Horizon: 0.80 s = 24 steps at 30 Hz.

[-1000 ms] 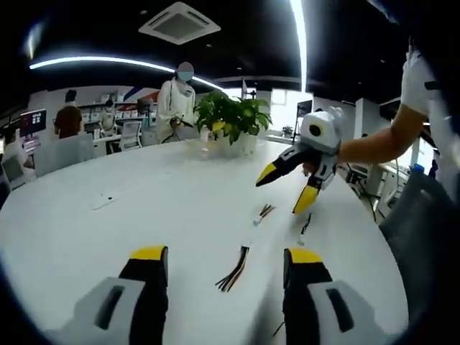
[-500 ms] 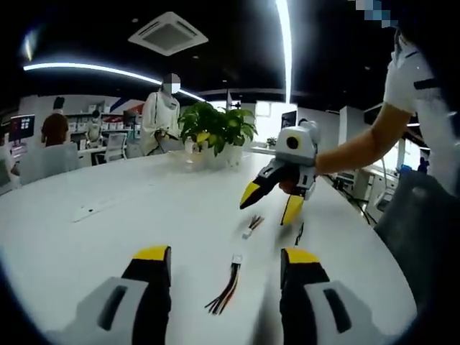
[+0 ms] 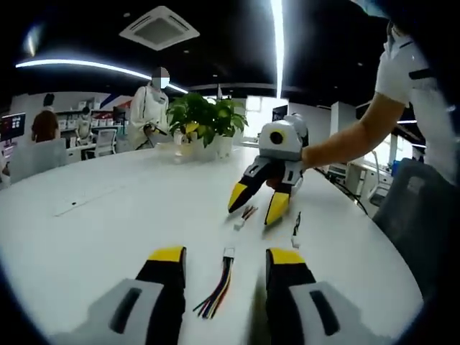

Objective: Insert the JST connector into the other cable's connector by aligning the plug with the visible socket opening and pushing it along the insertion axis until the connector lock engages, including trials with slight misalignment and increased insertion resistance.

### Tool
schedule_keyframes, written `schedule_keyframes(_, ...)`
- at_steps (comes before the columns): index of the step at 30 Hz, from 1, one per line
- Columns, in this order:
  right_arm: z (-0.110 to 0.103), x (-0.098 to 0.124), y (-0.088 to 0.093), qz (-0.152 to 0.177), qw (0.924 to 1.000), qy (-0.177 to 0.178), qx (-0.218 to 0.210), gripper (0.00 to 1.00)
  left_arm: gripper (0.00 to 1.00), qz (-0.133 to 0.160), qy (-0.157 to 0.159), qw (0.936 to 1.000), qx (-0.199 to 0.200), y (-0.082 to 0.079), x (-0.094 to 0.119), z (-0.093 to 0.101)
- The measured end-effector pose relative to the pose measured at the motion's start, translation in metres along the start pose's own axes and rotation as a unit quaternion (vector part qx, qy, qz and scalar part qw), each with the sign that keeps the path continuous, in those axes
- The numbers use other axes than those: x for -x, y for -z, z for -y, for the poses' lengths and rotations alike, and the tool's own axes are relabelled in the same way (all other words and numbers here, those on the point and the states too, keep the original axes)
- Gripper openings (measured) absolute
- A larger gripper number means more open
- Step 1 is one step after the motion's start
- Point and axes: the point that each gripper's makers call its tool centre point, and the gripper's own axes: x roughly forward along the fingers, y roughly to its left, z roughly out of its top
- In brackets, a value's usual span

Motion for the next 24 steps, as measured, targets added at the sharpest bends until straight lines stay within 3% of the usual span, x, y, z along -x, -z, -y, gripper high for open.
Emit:
schedule_keyframes(12,0.003,-0.003,0.013,-0.009,0.9999,-0.009,0.005,0.2,0.26,-0.003,0.012,0.9999,-0.001,0.004,-0.009,0.004)
schedule_keyframes(24,0.007,0.0,0.014,0.005,0.9997,-0.01,0.022,0.12,0.19,-0.004,0.03,0.9995,-0.007,0.008,-0.01,0.001)
